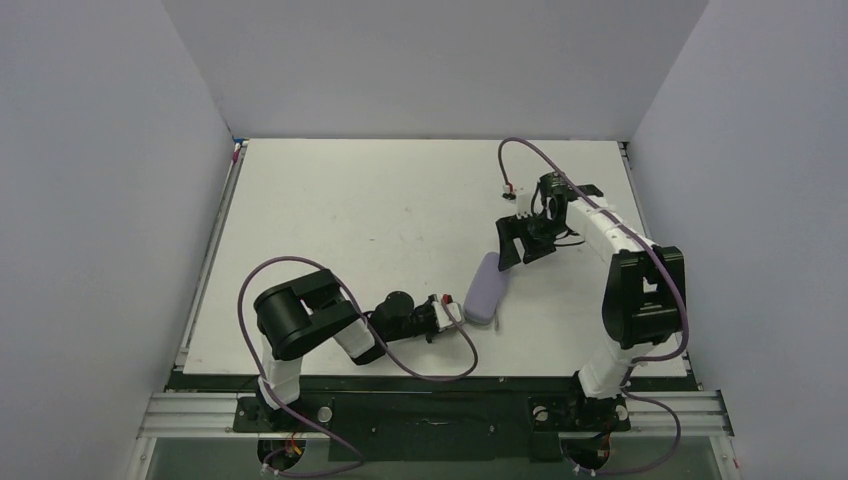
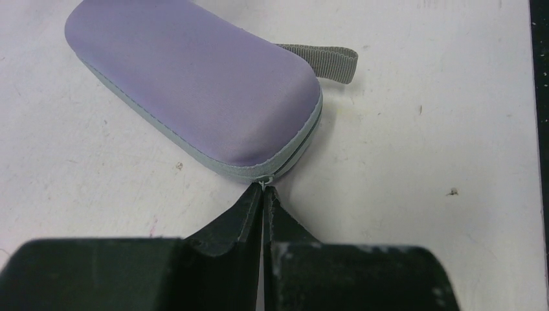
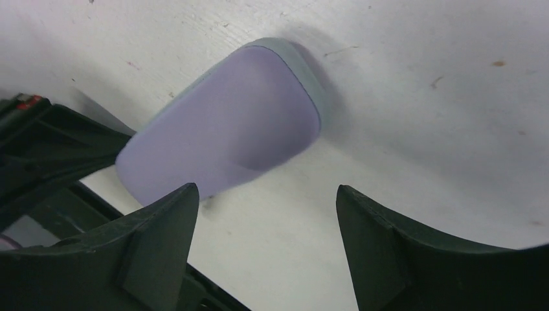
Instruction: Open the umbrella
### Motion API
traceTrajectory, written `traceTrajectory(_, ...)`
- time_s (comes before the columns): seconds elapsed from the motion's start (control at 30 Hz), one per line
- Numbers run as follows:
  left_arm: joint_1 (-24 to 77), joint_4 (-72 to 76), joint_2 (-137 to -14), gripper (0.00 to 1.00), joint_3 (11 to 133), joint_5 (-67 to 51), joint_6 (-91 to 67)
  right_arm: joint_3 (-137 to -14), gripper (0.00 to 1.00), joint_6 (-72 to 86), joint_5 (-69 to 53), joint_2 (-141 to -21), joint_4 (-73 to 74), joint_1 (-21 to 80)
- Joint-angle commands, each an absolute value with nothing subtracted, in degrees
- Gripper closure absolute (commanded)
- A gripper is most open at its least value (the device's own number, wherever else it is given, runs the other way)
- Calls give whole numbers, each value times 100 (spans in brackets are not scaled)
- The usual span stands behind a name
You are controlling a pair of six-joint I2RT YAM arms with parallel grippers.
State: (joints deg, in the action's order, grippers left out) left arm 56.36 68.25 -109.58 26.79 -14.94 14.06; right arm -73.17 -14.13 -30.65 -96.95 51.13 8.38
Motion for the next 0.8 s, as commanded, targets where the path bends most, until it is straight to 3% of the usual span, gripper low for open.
traceTrajectory(0.0,5734,6976,-11066,100,2993,-1284,1329,-7402,27,-97,-3682,-10020,4829,1008)
traceTrajectory(0.27,5803,6940,-11121,100,3071,-1215,1329,-7202,29,150,-3809,-10412,4690,1454)
traceTrajectory(0.4,5812,6911,-11098,100,3064,-1184,1317,-7186,40,-35,-3826,-10598,4657,1599)
traceTrajectory(0.57,5779,6921,-11060,100,2957,-1126,1354,-7227,63,-638,-3722,-10738,4645,1647)
traceTrajectory(0.77,5619,6908,-10866,100,2793,-1123,1389,-7306,75,-1209,-3455,-10840,4771,1741)
